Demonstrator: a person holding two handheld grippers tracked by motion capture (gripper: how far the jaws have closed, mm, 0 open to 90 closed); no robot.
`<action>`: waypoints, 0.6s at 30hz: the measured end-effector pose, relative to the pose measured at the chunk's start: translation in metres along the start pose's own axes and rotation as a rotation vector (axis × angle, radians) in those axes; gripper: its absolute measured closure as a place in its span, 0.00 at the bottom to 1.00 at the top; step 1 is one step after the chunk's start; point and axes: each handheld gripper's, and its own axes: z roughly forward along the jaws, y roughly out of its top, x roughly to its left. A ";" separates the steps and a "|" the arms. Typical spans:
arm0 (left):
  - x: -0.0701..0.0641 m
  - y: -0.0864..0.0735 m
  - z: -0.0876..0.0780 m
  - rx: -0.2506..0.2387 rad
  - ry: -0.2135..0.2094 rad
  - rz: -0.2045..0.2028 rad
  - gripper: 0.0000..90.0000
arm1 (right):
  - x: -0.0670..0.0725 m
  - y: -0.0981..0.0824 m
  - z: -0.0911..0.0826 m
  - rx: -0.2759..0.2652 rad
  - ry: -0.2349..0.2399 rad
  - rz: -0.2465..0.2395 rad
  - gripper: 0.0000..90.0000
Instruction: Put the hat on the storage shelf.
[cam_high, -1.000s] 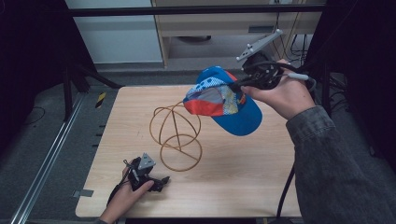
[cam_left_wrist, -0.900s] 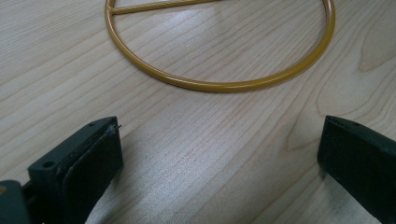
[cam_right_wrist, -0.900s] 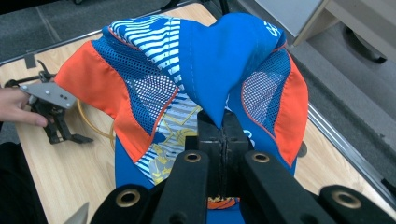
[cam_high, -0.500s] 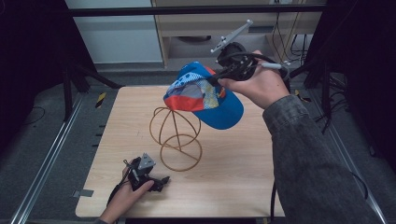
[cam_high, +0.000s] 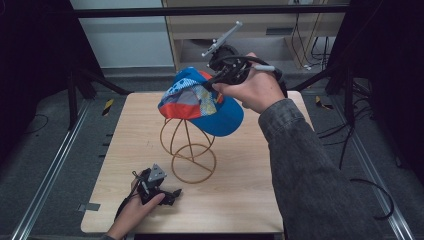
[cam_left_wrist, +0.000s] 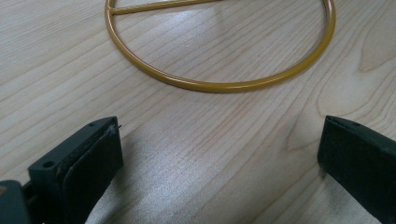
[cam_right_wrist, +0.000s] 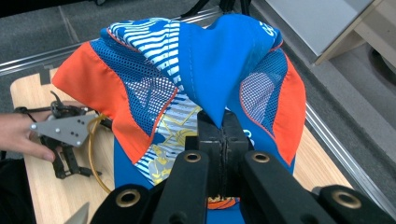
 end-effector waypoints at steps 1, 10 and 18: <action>0.000 0.000 0.000 0.000 0.000 0.000 0.00 | 0.001 0.002 0.001 -0.004 0.001 0.000 1.00; 0.000 0.000 0.000 0.000 0.002 -0.004 0.00 | 0.006 0.010 0.014 0.003 0.014 -0.012 1.00; 0.000 0.000 0.000 0.000 0.002 -0.004 0.00 | 0.009 0.013 0.026 0.014 0.035 -0.012 1.00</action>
